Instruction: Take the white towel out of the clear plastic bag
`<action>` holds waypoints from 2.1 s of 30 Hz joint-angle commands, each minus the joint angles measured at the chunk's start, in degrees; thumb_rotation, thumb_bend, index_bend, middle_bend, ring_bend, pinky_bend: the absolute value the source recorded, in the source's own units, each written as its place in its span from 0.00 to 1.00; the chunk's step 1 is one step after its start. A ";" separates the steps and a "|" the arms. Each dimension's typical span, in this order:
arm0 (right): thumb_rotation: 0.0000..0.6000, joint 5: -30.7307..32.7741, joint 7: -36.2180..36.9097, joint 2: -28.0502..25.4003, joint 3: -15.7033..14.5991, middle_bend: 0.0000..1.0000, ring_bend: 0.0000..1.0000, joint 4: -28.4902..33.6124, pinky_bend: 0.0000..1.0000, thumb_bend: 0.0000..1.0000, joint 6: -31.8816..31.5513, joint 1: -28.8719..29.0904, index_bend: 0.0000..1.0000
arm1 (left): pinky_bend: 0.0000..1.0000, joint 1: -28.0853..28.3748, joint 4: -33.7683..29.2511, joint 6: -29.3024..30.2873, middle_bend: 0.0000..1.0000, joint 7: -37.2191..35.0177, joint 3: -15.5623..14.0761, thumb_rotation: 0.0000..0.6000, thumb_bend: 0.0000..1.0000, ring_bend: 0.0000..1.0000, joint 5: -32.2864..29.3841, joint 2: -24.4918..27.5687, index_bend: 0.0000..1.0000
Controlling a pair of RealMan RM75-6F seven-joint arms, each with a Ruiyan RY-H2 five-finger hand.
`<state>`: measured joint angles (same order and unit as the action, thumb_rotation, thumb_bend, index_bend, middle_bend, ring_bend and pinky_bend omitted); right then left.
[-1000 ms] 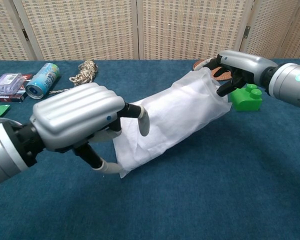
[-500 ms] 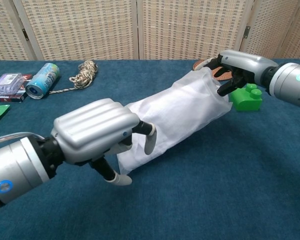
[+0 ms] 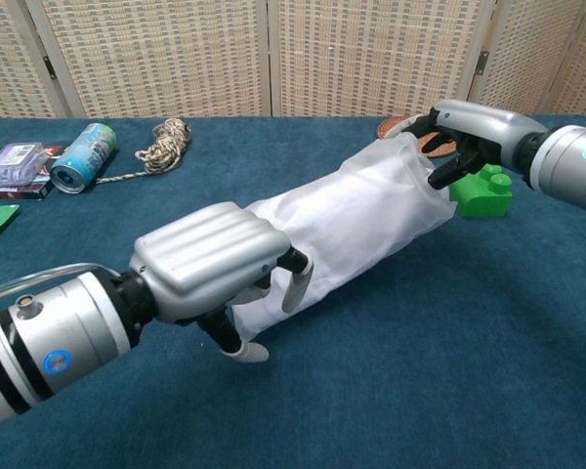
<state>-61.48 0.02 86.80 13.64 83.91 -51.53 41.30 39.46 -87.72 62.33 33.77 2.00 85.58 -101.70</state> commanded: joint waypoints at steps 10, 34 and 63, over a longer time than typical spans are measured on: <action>1.00 -0.33 0.46 0.06 0.09 0.14 0.00 -0.25 0.15 0.62 0.14 -0.20 0.74 | 1.00 0.37 1.42 -1.79 1.00 1.74 0.92 1.00 0.00 1.00 -2.31 -0.91 0.57; 1.00 -0.19 0.49 0.65 0.27 0.14 0.00 -0.67 0.15 0.62 0.57 -0.18 0.74 | 1.00 -0.57 4.42 -1.03 1.00 2.22 0.43 1.00 0.22 1.00 -2.74 -1.54 0.59; 1.00 0.36 1.42 0.95 0.58 0.14 0.00 -1.77 0.15 0.62 1.39 -0.33 0.74 | 1.00 -2.31 5.10 0.47 1.00 1.40 -1.23 1.00 0.22 1.00 -0.83 0.47 0.55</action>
<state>-61.11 1.45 87.75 14.22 82.13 -50.14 40.97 37.14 -82.64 62.81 35.19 0.75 84.73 -101.20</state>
